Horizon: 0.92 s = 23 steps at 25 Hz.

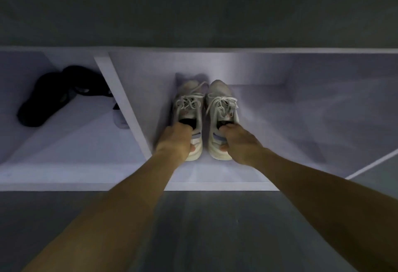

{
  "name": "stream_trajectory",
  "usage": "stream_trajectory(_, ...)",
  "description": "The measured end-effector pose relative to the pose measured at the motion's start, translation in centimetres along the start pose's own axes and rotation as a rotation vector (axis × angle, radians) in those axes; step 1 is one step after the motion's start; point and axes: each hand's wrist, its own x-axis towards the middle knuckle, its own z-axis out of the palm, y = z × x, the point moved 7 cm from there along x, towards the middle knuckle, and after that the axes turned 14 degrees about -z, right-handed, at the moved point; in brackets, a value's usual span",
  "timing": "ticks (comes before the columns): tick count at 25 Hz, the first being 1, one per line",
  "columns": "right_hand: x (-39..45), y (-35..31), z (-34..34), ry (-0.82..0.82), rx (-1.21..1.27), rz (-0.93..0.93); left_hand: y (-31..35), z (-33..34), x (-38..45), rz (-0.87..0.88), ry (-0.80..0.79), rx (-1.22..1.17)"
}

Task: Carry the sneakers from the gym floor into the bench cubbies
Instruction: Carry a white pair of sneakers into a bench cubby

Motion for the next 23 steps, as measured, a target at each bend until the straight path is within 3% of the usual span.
stream_trajectory(5, 0.5, 0.3, -0.9, 0.066, -0.008, 0.004, 0.1, 0.0, 0.4, 0.036, 0.056, 0.005)
stream_trajectory(11, -1.2, -2.3, -3.9, 0.16, -0.049, -0.077, -0.2, -2.6, -2.7, 0.123, 0.112, -0.155)
stream_trajectory(16, -5.6, -6.1, -7.7, 0.164, -0.094, -0.12, -1.2, -6.5, -9.6, 0.177, 0.127, -0.252)
stream_trajectory(23, -16.0, -13.3, -17.0, 0.282, -0.131, -0.168, -2.9, -16.9, -22.8, 0.164, 0.352, -0.239)
